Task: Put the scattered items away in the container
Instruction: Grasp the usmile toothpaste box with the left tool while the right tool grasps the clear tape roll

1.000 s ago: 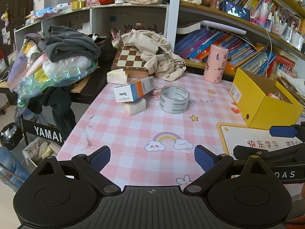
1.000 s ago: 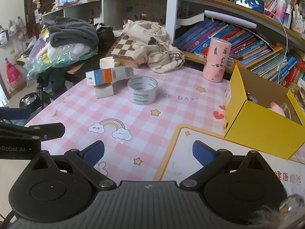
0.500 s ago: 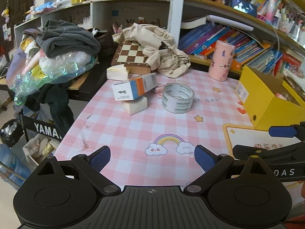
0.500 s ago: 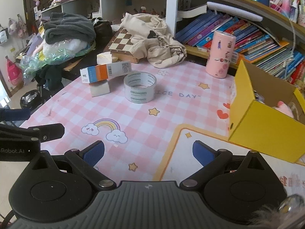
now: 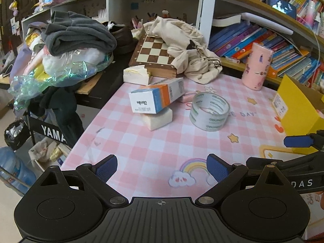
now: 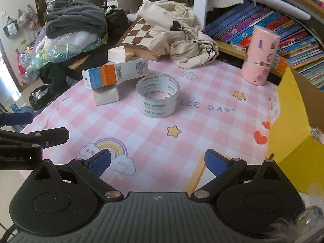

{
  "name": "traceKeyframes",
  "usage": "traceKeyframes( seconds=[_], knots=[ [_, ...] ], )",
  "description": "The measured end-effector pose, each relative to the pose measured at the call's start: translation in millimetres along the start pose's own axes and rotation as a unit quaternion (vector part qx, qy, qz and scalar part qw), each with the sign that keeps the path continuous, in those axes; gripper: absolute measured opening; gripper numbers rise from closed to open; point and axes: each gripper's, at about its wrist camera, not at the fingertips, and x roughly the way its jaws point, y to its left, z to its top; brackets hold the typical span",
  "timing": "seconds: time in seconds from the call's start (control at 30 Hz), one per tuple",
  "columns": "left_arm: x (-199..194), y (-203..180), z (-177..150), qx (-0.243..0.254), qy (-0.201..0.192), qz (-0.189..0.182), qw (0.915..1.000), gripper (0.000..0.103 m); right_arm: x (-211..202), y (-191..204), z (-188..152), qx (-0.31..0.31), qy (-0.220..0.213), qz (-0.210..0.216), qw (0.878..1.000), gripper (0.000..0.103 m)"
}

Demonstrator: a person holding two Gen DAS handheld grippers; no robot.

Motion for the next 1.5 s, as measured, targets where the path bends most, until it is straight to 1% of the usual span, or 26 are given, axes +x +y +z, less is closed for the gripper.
traceKeyframes(
  seconds=[0.27, 0.43, 0.53, 0.7, 0.8, 0.9, 1.17, 1.3, 1.33, 1.37, 1.4, 1.43, 1.5],
  knots=[
    [32, 5, 25, 0.007, -0.003, 0.02, 0.9998, 0.097, 36, -7, 28, -0.009, -0.001, 0.017, 1.0, 0.1],
    [54, 7, 42, 0.009, -0.011, 0.029, 0.9995, 0.097, 60, -13, 46, -0.012, -0.003, 0.021, 1.0, 0.1],
    [65, 10, 53, 0.007, -0.019, 0.032, 0.9993, 0.097, 71, -15, 56, -0.015, -0.007, 0.03, 0.999, 0.1],
    [86, 16, 70, 0.007, -0.02, 0.029, 0.9994, 0.097, 93, -14, 69, -0.031, -0.004, 0.045, 0.999, 0.1],
    [100, 20, 77, 0.004, -0.007, 0.026, 0.9996, 0.097, 107, -15, 73, -0.035, 0.003, 0.047, 0.998, 0.099],
    [110, 23, 81, 0.003, 0.001, 0.017, 0.9999, 0.096, 117, -17, 76, -0.036, 0.005, 0.049, 0.998, 0.099],
    [134, 21, 87, 0.022, 0.022, 0.002, 0.9995, 0.096, 142, -19, 82, -0.05, 0.005, 0.053, 0.997, 0.099],
    [140, 19, 91, 0.027, 0.026, -0.006, 0.9993, 0.095, 147, -21, 84, -0.051, 0.006, 0.064, 0.997, 0.097],
    [142, 19, 91, 0.025, 0.027, -0.009, 0.9993, 0.092, 148, -21, 84, -0.051, 0.006, 0.066, 0.996, 0.096],
    [143, 20, 92, 0.022, 0.028, -0.013, 0.9993, 0.085, 148, -21, 84, -0.052, 0.005, 0.067, 0.996, 0.09],
    [144, 20, 93, 0.017, 0.031, -0.019, 0.9992, 0.082, 148, -21, 85, -0.053, 0.006, 0.07, 0.996, 0.086],
    [144, 20, 93, 0.014, 0.033, -0.022, 0.9991, 0.079, 147, -20, 85, -0.054, 0.005, 0.073, 0.996, 0.083],
    [144, 19, 93, 0.014, 0.032, -0.022, 0.9992, 0.078, 147, -19, 85, -0.058, 0.005, 0.072, 0.996, 0.083]
  ],
)
